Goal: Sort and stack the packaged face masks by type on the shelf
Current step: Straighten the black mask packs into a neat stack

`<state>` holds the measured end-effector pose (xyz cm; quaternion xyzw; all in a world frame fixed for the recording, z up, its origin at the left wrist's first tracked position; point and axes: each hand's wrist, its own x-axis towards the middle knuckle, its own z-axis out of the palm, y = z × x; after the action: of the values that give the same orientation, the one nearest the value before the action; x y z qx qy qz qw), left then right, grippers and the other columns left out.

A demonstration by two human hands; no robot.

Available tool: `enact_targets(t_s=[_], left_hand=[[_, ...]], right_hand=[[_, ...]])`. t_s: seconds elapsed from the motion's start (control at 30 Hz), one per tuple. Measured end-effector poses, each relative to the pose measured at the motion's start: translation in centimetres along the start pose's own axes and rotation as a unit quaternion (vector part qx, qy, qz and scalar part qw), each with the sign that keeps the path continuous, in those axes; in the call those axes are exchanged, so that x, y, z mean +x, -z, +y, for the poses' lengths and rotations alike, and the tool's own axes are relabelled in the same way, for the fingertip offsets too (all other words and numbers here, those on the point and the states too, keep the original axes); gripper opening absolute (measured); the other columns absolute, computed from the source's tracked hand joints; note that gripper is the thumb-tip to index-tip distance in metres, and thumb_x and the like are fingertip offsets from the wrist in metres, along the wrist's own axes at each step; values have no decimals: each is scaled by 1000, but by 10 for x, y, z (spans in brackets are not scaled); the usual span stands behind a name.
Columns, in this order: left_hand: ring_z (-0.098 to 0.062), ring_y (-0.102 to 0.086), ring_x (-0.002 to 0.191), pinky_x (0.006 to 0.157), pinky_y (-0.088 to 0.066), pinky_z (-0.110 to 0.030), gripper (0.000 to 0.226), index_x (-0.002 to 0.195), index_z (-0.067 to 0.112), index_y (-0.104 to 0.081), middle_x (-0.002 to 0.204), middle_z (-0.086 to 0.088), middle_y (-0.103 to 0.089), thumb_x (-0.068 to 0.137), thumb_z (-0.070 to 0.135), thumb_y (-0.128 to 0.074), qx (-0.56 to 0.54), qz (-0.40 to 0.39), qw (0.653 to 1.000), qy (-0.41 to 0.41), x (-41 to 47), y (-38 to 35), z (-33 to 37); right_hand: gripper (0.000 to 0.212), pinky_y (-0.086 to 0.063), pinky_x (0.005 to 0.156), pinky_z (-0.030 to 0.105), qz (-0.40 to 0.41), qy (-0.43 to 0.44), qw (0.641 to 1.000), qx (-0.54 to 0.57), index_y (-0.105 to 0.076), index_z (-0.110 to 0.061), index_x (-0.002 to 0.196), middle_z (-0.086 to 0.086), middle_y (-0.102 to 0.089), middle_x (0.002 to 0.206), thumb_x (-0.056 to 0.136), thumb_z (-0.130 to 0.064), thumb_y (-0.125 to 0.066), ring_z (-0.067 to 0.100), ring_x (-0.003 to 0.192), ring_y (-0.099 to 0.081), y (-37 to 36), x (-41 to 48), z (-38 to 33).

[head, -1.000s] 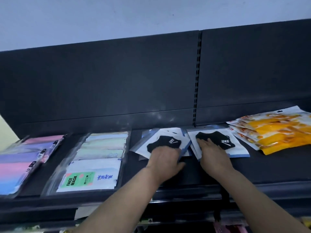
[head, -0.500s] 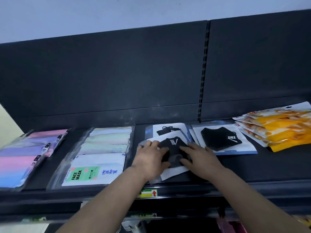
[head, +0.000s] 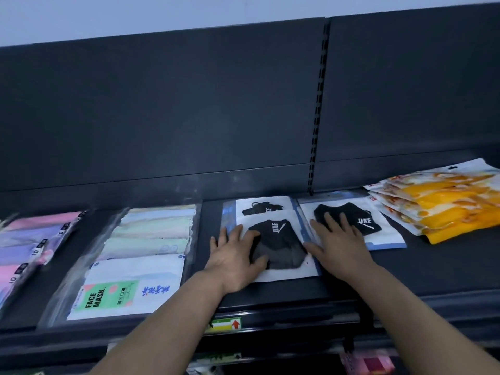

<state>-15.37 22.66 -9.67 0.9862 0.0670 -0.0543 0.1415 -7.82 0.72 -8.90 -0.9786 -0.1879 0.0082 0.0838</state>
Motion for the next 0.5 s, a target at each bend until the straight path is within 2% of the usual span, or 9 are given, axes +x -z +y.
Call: enact_targets(t_s=[0.07,0.17,0.2,0.27,0.33,0.4,0.5], left_hand=[[-36,5,148,119,1,-54,61,143,40,-22,160,-3,-7,88,56,-42,-2,-5,1000,5,4,2,3],[-34,-8,145,117,-10,-56,57,136,33,-32,149,0,-28,84,52,-46,10,-17,999,32,10,13,13],[-31,-16,142,115,-16,-54,54,133,29,-38,143,0,-35,84,50,-47,30,-1,999,36,13,16,22],[-25,-34,132,108,-32,-43,41,124,20,-50,131,-1,-48,89,42,-48,34,85,996,25,22,19,51],[-24,-48,121,98,-41,-34,31,120,15,-56,123,-5,-57,93,29,-47,-50,146,988,-2,33,17,88],[-27,-53,120,95,-42,-32,33,124,10,-54,125,-10,-59,95,22,-46,-128,116,985,-1,48,14,127],[-34,-52,121,94,-42,-33,38,129,1,-45,130,-19,-56,94,15,-47,-160,66,982,74,76,7,165]], right_hand=[[73,-13,118,43,-47,-22,998,23,-14,-29,151,8,-6,160,91,-63,-37,34,147,1,4,4,17],[63,-9,119,44,-51,-5,998,36,-17,-25,151,5,-7,161,97,-51,-36,26,148,1,10,3,37],[58,-7,119,45,-33,1,998,46,-20,-25,151,4,-9,160,99,-45,-35,23,148,1,12,2,42],[51,-7,119,44,13,6,999,45,-24,-24,150,5,-13,160,101,-36,-34,22,148,-1,16,1,56],[51,-11,118,43,12,4,999,36,-24,-23,150,6,-15,159,101,-35,-35,26,148,-4,21,1,69],[55,-15,117,39,-26,0,999,41,-23,-22,150,9,-15,159,100,-38,-38,30,147,-8,24,-3,85],[56,-14,116,33,-49,18,997,59,-21,-19,150,9,-14,159,100,-36,-39,29,146,-11,27,-10,103]])
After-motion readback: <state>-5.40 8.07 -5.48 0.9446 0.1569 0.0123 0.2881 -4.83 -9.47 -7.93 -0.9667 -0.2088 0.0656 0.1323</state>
